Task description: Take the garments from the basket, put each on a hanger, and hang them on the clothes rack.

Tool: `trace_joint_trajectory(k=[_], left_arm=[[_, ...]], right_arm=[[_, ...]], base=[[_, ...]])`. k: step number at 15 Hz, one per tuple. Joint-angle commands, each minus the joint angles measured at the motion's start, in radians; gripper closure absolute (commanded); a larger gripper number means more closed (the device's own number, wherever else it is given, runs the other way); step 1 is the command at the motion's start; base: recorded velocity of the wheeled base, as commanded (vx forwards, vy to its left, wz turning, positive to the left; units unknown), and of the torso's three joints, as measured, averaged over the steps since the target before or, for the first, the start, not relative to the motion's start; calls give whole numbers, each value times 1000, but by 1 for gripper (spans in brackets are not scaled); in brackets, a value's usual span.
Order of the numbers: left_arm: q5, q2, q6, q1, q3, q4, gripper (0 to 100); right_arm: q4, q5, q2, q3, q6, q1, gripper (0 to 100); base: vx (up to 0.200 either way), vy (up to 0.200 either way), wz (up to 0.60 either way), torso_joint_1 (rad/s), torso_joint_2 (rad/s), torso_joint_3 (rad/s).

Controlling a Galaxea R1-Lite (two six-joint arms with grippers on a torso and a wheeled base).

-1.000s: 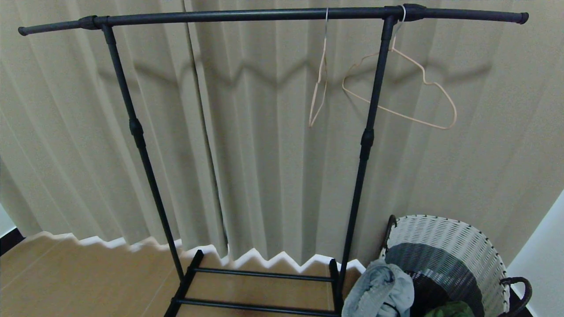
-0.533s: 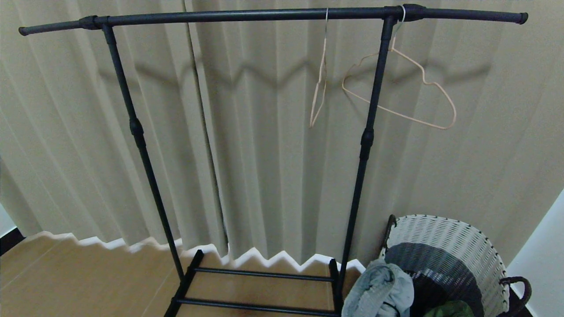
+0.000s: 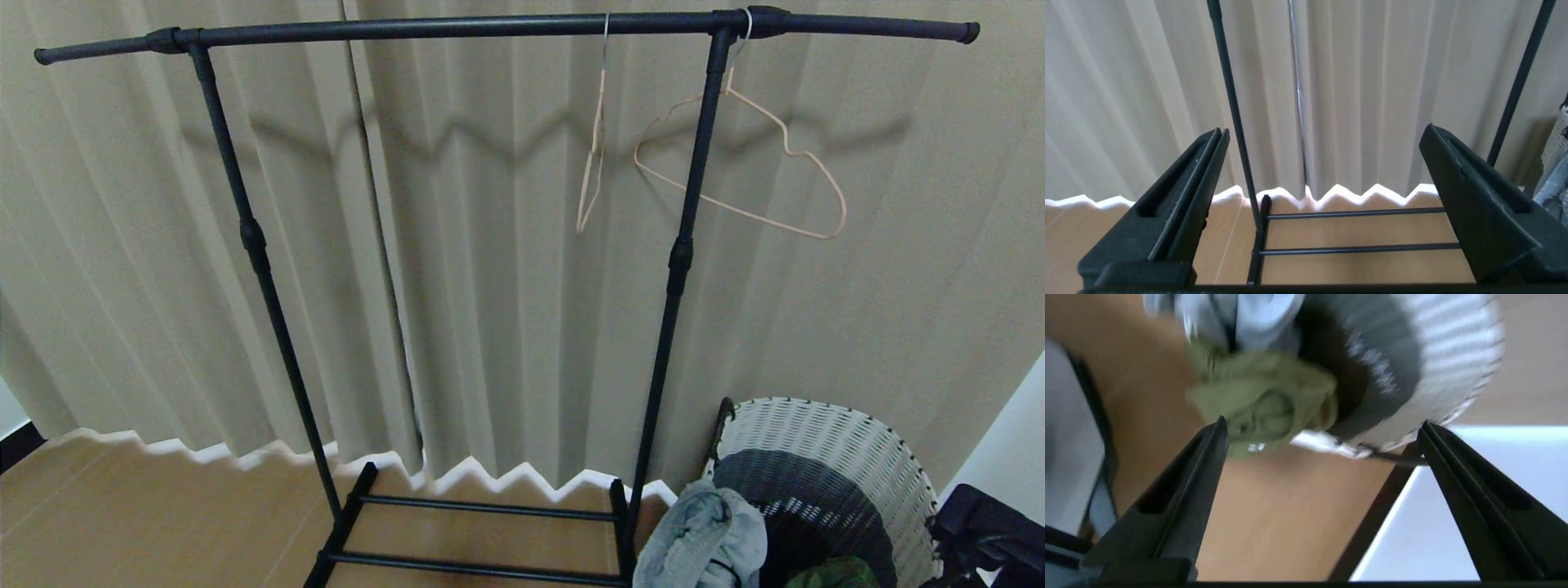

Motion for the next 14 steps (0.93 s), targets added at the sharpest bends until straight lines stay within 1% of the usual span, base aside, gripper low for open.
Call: trace_joint_trajectory(k=[1, 2, 6, 7, 9, 11, 13, 14], left_arm=[[1, 0, 0, 0, 0, -1, 0], [1, 0, 0, 0, 0, -1, 0], [1, 0, 0, 0, 0, -1, 0], [1, 0, 0, 0, 0, -1, 0], [1, 0, 0, 0, 0, -1, 0], [1, 0, 1, 0, 0, -1, 0], [1, 0, 1, 0, 0, -1, 0], [1, 0, 1, 0, 0, -1, 0]], right_arm=[[-47, -14, 239, 9, -30, -15, 0], [-57, -35, 335, 1, -30, -15, 0], [-160, -38, 486, 0, -30, -17, 0], [-171, -38, 502, -2, -30, -17, 0], [-192, -41, 552, -32, -31, -43, 0], [-205, -64, 597, -63, -39, -61, 0], [-263, -66, 635, -69, -40, -65, 0], [-315, -64, 663, -66, -47, -66, 0]], base=[[0, 0, 0, 0, 0, 0], [0, 0, 0, 0, 0, 0], [0, 0, 0, 0, 0, 0], [0, 0, 0, 0, 0, 0], [0, 0, 0, 0, 0, 0], [0, 0, 0, 0, 0, 0], [0, 0, 0, 0, 0, 0], [0, 0, 0, 0, 0, 0]])
